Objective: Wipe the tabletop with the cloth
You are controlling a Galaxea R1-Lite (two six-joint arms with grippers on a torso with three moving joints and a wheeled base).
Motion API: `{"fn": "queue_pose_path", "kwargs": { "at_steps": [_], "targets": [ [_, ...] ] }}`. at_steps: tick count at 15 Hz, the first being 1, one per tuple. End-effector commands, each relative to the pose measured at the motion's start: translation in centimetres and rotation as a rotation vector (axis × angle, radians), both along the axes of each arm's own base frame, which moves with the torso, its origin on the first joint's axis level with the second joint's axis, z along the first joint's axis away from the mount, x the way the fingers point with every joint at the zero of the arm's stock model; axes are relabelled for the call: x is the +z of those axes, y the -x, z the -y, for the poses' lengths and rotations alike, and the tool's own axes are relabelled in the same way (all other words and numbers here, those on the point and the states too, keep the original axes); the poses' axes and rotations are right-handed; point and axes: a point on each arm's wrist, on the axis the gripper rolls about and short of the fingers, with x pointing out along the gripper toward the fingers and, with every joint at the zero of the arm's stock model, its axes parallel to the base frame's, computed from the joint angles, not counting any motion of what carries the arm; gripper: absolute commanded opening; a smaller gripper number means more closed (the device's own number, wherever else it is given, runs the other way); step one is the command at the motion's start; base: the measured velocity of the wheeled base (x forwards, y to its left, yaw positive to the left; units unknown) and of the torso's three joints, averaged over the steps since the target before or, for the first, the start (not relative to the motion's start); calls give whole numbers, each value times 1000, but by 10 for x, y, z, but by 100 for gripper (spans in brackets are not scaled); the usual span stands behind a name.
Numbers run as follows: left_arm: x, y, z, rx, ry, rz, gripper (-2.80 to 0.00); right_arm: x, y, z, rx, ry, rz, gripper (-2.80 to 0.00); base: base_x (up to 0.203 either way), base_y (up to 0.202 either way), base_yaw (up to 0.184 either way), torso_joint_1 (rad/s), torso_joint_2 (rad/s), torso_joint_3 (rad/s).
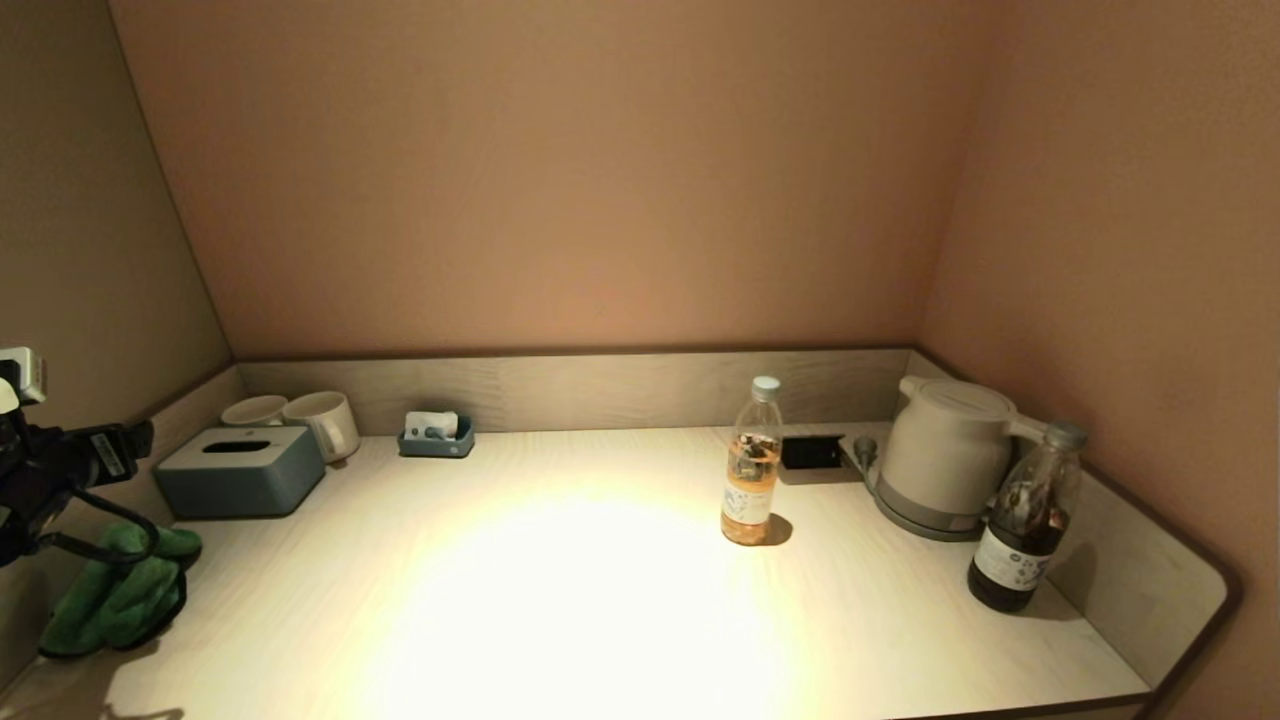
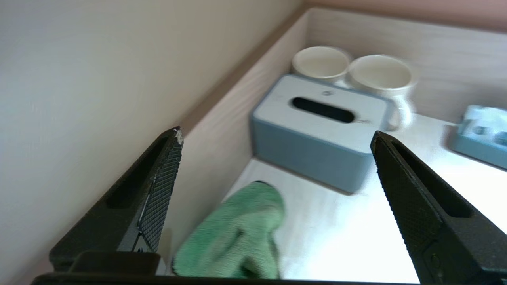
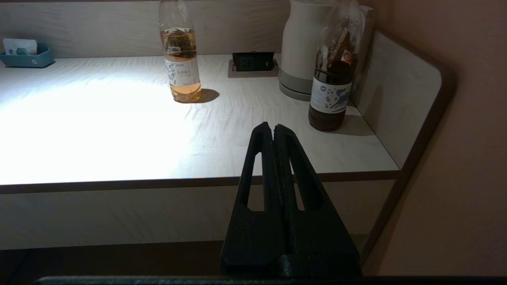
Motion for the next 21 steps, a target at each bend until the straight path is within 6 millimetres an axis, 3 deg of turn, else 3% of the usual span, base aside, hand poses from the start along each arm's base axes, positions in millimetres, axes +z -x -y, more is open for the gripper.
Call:
{"fn": "queue_pose_path", "kwargs": {
  "at_steps": [1, 5, 6, 7, 11, 14, 21],
  "targets": [
    [18, 9, 11, -22, -16, 50, 0, 0, 0, 0, 1, 0, -1, -280, 0, 0, 0, 0, 0, 0],
    [57, 38, 39, -93, -30, 120, 0, 0, 0, 0, 1, 0, -1, -280, 0, 0, 0, 0, 0, 0],
    [62, 42, 44, -112, -28, 123, -195, 0, 0, 0, 1, 0, -1, -280, 0, 0, 0, 0, 0, 0],
    [73, 53, 50, -134, -33, 149, -280, 0, 0, 0, 1, 0, -1, -280, 0, 0, 0, 0, 0, 0],
    [106, 95, 77, -241, -38, 205, -280, 0, 0, 0, 1, 0, -1, -280, 0, 0, 0, 0, 0, 0],
    [132, 140, 90, -323, -44, 260, -280, 0, 0, 0, 1, 0, -1, -280, 0, 0, 0, 0, 0, 0],
    [140, 232, 99, -452, -41, 273, -280, 0, 0, 0, 1, 0, -1, -280, 0, 0, 0, 0, 0, 0]
  ]
}}
